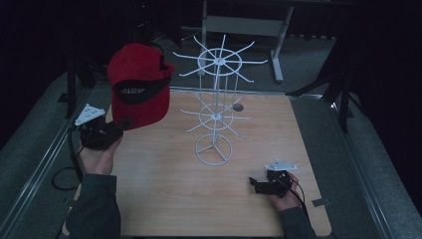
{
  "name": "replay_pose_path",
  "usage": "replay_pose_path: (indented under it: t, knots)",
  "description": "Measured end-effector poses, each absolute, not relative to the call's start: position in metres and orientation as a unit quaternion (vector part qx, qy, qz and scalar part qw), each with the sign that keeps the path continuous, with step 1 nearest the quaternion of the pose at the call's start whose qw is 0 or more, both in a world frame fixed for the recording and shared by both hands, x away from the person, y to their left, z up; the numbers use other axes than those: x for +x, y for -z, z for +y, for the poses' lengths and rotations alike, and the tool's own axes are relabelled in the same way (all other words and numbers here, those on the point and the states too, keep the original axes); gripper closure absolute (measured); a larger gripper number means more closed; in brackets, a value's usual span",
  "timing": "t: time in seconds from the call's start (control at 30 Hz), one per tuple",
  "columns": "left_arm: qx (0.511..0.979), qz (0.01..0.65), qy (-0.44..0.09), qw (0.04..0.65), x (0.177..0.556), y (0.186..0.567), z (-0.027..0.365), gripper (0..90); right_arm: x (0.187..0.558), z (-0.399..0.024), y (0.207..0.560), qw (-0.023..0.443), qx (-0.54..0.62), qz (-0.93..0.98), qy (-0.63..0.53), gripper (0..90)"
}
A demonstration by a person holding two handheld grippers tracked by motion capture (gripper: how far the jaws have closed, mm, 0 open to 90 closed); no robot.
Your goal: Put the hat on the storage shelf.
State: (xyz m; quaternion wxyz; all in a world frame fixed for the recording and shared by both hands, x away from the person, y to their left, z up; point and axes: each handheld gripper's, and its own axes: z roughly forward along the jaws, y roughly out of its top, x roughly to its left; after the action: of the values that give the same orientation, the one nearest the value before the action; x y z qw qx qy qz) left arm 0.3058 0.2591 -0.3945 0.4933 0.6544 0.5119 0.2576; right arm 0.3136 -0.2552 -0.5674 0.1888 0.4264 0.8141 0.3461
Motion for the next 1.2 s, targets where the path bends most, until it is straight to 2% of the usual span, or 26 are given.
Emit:
replay_pose_path:
  t: [1.2]
  knots:
    - [0.639, 0.501, -0.273, 0.516, 0.305, 0.369, 0.257, 86.0, 0.314, -0.255, 0.567, 0.189, 0.427, 0.814, -0.347, 15.1]
